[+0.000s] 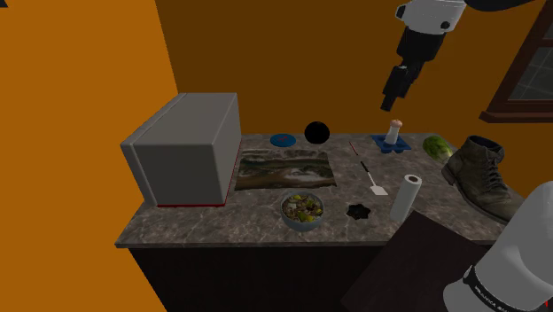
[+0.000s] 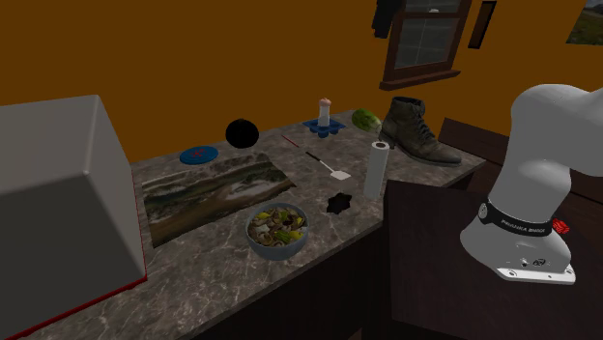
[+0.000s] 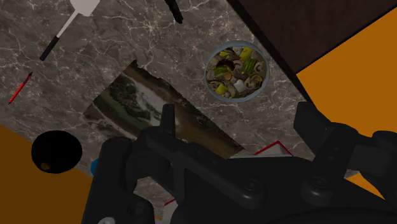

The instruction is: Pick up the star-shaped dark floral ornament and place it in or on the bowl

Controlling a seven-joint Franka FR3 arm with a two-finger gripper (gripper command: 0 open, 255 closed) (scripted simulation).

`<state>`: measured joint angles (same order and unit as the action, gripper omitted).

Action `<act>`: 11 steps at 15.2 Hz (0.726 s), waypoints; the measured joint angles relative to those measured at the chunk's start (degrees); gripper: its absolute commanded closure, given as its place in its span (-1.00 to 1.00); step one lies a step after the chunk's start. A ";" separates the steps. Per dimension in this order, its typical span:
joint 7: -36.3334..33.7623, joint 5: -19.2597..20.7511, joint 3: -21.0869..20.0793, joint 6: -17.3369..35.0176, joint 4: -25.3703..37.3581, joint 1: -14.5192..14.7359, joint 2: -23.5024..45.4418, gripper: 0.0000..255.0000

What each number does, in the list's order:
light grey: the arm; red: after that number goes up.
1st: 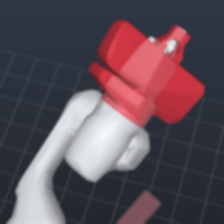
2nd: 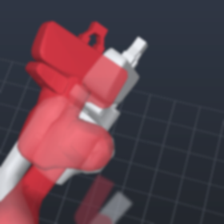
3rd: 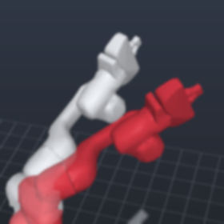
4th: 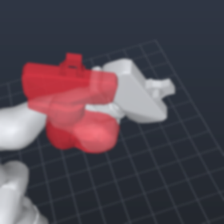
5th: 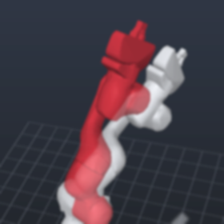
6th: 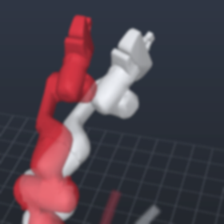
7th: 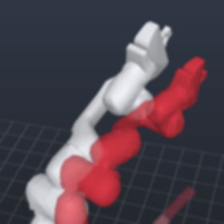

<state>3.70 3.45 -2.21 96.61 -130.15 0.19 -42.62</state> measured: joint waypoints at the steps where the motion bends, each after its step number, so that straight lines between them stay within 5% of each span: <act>1: 0.00 0.00 0.00 0.00 0.00 0.00 0.00 -1.00; 11: 7.83 1.96 4.61 15.36 -14.19 0.73 3.03 -1.00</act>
<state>11.54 5.41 2.40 111.98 -144.34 0.91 -39.59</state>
